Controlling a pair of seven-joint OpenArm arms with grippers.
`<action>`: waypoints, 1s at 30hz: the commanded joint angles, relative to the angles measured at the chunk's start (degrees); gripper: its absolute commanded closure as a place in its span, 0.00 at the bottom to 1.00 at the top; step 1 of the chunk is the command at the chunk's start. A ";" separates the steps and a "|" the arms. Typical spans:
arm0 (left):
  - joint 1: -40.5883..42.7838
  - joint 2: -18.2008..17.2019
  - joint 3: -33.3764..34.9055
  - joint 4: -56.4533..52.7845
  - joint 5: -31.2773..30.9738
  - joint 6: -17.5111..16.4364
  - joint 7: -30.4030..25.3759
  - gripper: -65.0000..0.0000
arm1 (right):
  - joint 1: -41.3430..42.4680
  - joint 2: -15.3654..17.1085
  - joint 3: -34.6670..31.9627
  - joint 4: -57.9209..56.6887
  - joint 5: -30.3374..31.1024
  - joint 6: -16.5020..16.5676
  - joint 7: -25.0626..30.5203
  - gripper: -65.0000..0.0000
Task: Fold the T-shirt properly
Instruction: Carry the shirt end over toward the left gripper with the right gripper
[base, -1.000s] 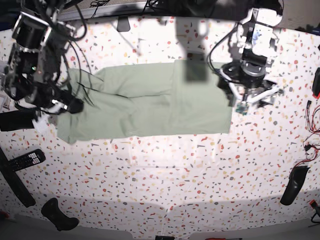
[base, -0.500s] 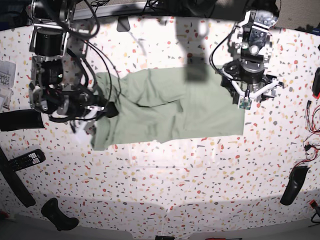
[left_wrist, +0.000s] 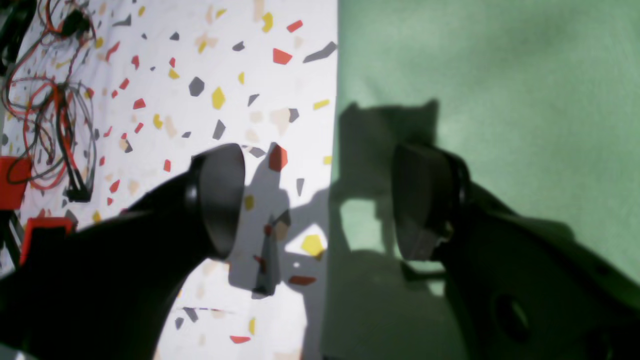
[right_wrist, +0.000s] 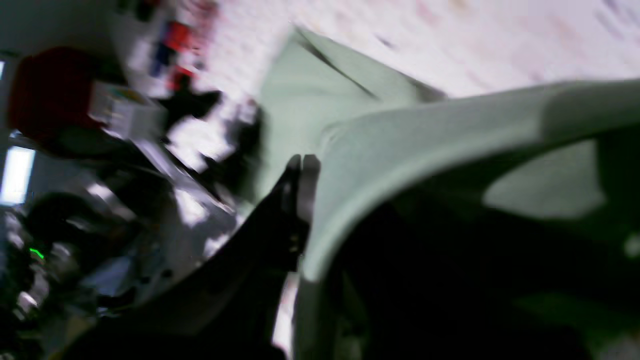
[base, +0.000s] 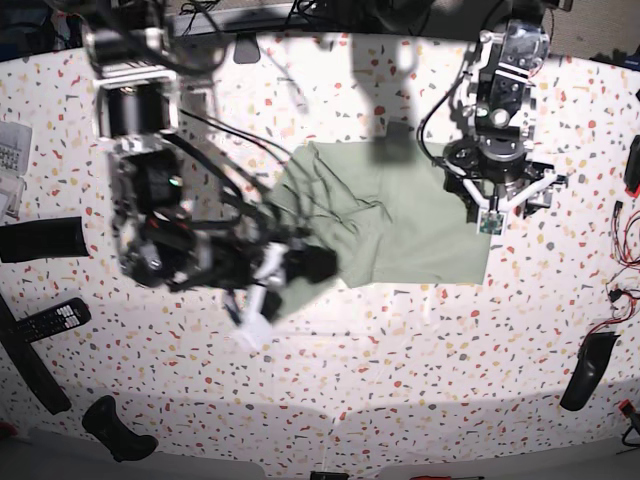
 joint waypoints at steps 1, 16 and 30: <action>-0.20 0.72 0.17 0.17 -0.83 -2.21 1.33 0.34 | 2.19 -1.95 -0.24 1.16 0.13 0.52 1.22 1.00; -0.04 0.96 0.15 0.17 0.68 -2.51 2.64 0.34 | 3.61 -16.68 -7.02 1.14 -14.62 0.52 5.40 1.00; 0.31 0.94 0.15 7.93 13.00 -1.53 18.10 0.34 | 3.58 -16.68 -16.98 1.09 -18.95 0.52 15.34 1.00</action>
